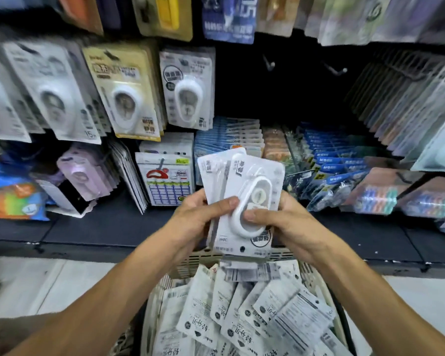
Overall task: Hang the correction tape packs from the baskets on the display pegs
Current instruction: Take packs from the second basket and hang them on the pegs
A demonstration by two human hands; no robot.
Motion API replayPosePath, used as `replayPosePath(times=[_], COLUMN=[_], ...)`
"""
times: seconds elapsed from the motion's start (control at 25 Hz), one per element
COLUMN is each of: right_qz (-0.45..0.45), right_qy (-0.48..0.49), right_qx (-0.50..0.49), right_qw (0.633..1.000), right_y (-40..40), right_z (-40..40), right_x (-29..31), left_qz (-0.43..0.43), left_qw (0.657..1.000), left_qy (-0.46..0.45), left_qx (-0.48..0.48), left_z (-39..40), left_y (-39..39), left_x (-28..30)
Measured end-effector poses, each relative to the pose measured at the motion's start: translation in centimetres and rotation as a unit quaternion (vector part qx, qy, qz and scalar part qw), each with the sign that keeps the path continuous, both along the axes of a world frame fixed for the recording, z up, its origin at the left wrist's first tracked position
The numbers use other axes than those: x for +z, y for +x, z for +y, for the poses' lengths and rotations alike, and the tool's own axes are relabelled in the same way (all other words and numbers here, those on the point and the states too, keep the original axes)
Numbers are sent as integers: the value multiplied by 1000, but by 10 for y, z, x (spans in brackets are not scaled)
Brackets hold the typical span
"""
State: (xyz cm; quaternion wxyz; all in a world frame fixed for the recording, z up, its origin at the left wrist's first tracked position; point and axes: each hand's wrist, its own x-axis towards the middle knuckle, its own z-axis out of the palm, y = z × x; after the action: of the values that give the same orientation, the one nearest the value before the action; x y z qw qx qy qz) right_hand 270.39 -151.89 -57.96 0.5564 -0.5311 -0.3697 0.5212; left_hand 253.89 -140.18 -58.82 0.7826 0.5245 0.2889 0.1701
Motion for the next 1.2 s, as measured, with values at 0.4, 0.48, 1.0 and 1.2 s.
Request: replayPosePath(times=[0.4,0.48,1.0,1.2], right_qz=[-2,-31,13,9], right_qy=[166,188,154,103], right_qx=[-130,-142,-230,-142], right_qw=[978,971,961,984], right_y=[-51,-54,-74,-97], right_z=[79,98,123,110], right_x=[84,91,112,122], left_qz=[-64,-48,-9,-22], left_qw=[980,966,921,937], left_qy=[131,156,206,136], left_qx=[135,202,330,320], left_z=[75,92,91,76], left_y=[-65,-84,-108,-95], left_x=[126,137,141,138])
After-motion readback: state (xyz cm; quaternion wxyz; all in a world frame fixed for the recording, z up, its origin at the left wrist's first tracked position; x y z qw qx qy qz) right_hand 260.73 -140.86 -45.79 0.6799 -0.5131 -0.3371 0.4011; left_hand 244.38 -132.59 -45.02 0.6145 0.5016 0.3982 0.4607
